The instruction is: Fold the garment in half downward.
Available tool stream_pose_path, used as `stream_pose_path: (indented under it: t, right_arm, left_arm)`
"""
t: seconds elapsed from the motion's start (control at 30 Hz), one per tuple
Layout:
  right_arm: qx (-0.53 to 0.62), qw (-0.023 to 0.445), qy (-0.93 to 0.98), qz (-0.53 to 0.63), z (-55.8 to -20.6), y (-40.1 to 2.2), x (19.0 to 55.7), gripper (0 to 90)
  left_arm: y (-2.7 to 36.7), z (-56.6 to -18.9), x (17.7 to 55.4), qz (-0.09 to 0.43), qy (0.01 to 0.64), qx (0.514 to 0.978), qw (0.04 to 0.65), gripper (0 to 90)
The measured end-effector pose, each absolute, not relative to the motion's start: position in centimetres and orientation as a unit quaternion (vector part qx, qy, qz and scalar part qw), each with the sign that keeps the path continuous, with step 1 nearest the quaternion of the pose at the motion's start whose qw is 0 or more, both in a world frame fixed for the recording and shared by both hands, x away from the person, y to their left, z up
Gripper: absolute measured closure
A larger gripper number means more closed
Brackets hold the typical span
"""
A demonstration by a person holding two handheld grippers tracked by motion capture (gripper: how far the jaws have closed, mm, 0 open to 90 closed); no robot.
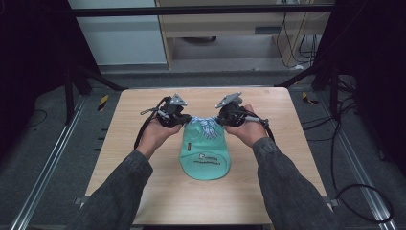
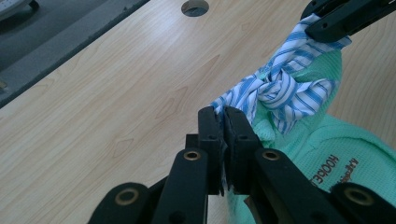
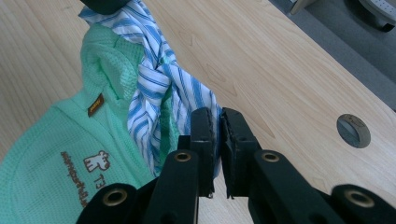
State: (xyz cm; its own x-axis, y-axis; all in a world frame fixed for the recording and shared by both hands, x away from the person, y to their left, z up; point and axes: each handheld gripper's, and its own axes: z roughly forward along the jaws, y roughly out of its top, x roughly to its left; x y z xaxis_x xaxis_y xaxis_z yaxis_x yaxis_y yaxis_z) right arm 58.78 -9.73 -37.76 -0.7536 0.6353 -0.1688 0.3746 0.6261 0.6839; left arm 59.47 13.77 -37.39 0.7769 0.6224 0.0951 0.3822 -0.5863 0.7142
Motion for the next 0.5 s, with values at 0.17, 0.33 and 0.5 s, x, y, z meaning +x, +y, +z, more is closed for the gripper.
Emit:
stream_pose_path:
  t: [0.17, 0.33, 0.5]
  right_arm:
    - [0.288, 0.202, 0.877, 0.327, -37.68, -9.65, 58.88, 83.8]
    - [0.289, 0.205, 0.876, 0.326, -37.49, -9.72, 59.2, 83.7]
    - [0.285, 0.207, 0.878, 0.324, -37.5, -9.77, 59.1, 83.7]
  left_arm:
    - [13.94, -37.52, 59.87, 0.172, 0.293, 0.87, 0.358, 86.5]
    - [13.83, -37.25, 60.25, 0.172, 0.291, 0.869, 0.361, 86.4]
    - [13.71, -37.21, 59.96, 0.174, 0.29, 0.868, 0.364, 86.4]
